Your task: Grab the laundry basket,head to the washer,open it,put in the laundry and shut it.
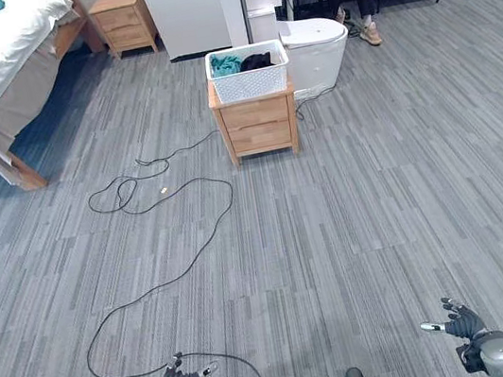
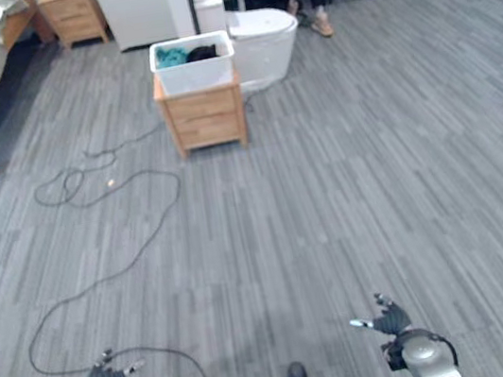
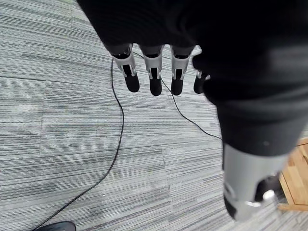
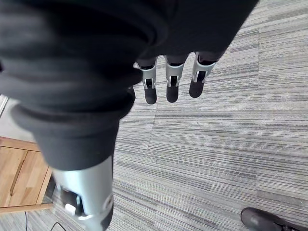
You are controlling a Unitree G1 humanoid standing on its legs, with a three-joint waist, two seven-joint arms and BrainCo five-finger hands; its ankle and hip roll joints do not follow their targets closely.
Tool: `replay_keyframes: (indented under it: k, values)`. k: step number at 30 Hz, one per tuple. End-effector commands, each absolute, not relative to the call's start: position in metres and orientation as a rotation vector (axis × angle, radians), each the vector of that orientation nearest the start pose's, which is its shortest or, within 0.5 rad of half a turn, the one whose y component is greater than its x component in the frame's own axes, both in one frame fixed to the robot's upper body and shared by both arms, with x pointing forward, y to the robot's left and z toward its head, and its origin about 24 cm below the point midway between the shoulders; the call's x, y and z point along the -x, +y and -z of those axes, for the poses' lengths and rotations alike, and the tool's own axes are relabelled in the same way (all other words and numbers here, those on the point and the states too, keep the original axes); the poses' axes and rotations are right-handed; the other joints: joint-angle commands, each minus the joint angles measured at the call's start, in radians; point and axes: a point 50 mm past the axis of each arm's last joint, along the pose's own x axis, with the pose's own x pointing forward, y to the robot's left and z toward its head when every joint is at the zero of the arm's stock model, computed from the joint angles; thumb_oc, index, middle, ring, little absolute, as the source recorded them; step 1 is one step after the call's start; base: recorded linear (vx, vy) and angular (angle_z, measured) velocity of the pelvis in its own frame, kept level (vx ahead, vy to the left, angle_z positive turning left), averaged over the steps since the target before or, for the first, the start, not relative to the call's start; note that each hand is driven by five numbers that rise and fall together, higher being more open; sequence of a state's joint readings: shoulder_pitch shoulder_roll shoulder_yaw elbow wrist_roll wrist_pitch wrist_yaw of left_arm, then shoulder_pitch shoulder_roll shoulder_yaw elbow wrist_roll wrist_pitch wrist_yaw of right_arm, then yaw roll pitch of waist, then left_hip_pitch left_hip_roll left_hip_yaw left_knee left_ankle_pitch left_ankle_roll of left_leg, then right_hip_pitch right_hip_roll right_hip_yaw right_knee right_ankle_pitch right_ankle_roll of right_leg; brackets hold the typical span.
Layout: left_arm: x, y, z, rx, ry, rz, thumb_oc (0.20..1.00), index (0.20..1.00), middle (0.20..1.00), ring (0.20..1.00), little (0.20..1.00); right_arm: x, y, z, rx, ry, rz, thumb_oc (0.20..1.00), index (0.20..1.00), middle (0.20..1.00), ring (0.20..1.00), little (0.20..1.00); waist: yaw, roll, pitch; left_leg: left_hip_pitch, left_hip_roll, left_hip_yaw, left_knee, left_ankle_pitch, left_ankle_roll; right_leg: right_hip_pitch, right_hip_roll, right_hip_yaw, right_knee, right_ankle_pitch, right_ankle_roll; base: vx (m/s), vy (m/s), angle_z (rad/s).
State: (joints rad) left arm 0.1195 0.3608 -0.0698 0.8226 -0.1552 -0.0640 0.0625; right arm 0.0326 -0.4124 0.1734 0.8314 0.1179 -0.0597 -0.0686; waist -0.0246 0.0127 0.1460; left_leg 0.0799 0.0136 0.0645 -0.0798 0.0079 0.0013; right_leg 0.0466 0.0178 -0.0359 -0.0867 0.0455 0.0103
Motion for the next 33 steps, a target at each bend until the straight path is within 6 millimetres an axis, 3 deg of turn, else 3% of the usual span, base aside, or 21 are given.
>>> replay_keyframes:
  k: [1,12,16,17,19,22,27,30,33]
  values:
    - [-0.138,0.284,0.108,-0.245,0.807,-0.266,1.0,1.0,1.0,1.0,1.0,-0.172,-0.268,0.101,0.36,0.752,0.128,1.0,1.0,1.0,1.0,1.0,-0.001,-0.062,-0.022,-0.04,-0.01,0.002,0.05,-0.047,-0.027,0.004,-0.028,0.008,0.06,-0.147,0.059,0.03,0.004,0.04]
    - [-0.14,0.289,0.107,-0.228,0.803,-0.315,1.0,1.0,1.0,1.0,1.0,-0.174,-0.27,0.101,0.335,0.756,0.175,1.0,1.0,1.0,1.0,1.0,0.015,-0.087,-0.008,-0.082,-0.023,-0.003,0.129,-0.092,-0.014,-0.008,-0.042,-0.003,0.091,-0.158,0.067,0.03,0.045,0.04]
    - [-0.155,0.294,0.095,-0.243,0.74,-0.325,1.0,1.0,1.0,1.0,1.0,-0.186,-0.261,0.098,0.349,0.733,0.152,1.0,1.0,1.0,1.0,1.0,0.026,-0.105,0.02,-0.141,-0.041,0.013,0.21,-0.133,0.008,-0.075,-0.066,0.014,0.174,-0.157,0.095,0.02,0.21,-0.18]
    - [-0.159,0.298,0.09,-0.263,0.722,-0.314,1.0,1.0,1.0,1.0,1.0,-0.186,-0.256,0.099,0.345,0.736,0.137,1.0,1.0,1.0,1.0,1.0,0.028,-0.109,0.033,-0.151,-0.051,0.005,0.228,-0.152,0.023,-0.117,-0.076,0.018,0.281,-0.17,0.112,0.07,0.274,-0.26]
    - [-0.163,0.298,0.087,-0.285,0.712,-0.303,1.0,1.0,1.0,1.0,1.0,-0.19,-0.252,0.098,0.344,0.722,0.126,1.0,1.0,1.0,1.0,1.0,0.022,-0.108,0.052,-0.148,-0.055,-0.004,0.241,-0.166,0.033,-0.158,-0.077,0.021,0.376,-0.168,0.128,0.09,0.164,-0.07]
    - [-0.165,0.296,0.088,-0.294,0.715,-0.289,1.0,1.0,1.0,1.0,1.0,-0.19,-0.248,0.098,0.339,0.717,0.112,1.0,1.0,1.0,1.0,1.0,0.016,-0.106,0.067,-0.115,-0.067,-0.017,0.24,-0.193,0.041,-0.224,-0.07,0.027,0.443,-0.152,0.121,0.15,0.081,0.09]
    - [-0.164,0.291,0.093,-0.283,0.735,-0.276,1.0,1.0,1.0,1.0,1.0,-0.189,-0.249,0.1,0.364,0.735,0.103,1.0,1.0,1.0,1.0,1.0,-0.002,-0.099,0.085,-0.035,-0.078,-0.025,0.213,-0.229,0.036,-0.293,-0.091,-0.058,0.34,-0.099,0.121,0.23,0.018,0.07]
    - [-0.165,0.286,0.094,-0.269,0.73,-0.27,1.0,1.0,1.0,1.0,1.0,-0.184,-0.25,0.102,0.386,0.753,0.089,1.0,1.0,1.0,1.0,1.0,-0.019,-0.104,0.096,0.02,-0.089,-0.046,0.198,-0.25,0.02,-0.331,-0.106,-0.139,0.198,-0.057,0.135,0.29,-0.065,0.18]
    - [-0.165,0.283,0.096,-0.263,0.731,-0.262,1.0,1.0,1.0,1.0,1.0,-0.179,-0.252,0.104,0.388,0.761,0.092,1.0,1.0,1.0,1.0,1.0,-0.023,-0.107,0.09,0.05,-0.096,-0.07,0.198,-0.274,0.014,-0.328,-0.104,-0.147,0.194,-0.051,0.131,0.22,-0.099,0.42]
